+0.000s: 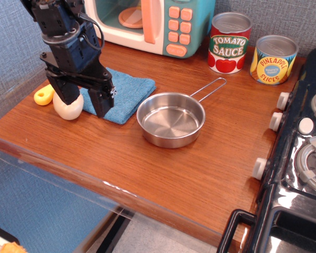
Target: Put the pot on the towel.
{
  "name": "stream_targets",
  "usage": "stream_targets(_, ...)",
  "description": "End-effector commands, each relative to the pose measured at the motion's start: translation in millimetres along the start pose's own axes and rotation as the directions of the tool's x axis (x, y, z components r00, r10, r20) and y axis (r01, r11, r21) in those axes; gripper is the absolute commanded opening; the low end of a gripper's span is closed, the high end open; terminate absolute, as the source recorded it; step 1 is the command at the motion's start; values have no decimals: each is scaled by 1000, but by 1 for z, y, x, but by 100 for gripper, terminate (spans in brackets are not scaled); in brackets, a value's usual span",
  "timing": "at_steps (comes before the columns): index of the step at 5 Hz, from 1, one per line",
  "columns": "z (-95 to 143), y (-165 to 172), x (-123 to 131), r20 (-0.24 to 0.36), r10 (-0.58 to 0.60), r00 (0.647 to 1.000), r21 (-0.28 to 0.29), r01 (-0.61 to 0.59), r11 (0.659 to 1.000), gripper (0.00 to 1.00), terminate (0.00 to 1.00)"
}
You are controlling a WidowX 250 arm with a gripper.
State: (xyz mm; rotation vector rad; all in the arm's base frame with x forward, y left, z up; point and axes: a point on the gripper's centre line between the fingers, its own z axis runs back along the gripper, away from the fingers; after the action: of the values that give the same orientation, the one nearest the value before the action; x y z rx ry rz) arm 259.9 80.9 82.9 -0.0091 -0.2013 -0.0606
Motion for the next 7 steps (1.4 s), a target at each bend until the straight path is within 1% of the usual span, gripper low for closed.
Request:
stream_targets(1,0,0,0,0,0,1000,0,0,1000,100,0)
stream_targets(2,-2,0,0,2,0,1000,-4,0,1000,100,0)
stream_targets(3,-5,-3,2,25,6,1000,6,-6,1000,100,0)
stream_targets(4,-10,-13,16,87,28,996,-4,-27,1000,100,0)
stream_targets(5,-20,-31,45,95,116,989,-17,-115,993,100,0)
stream_targets(6,-38,-40,61,46,210,977,-9,-210,978,100,0)
stream_targets(7,-57,-44,60,-13,248,969,3,-248,969,100,0)
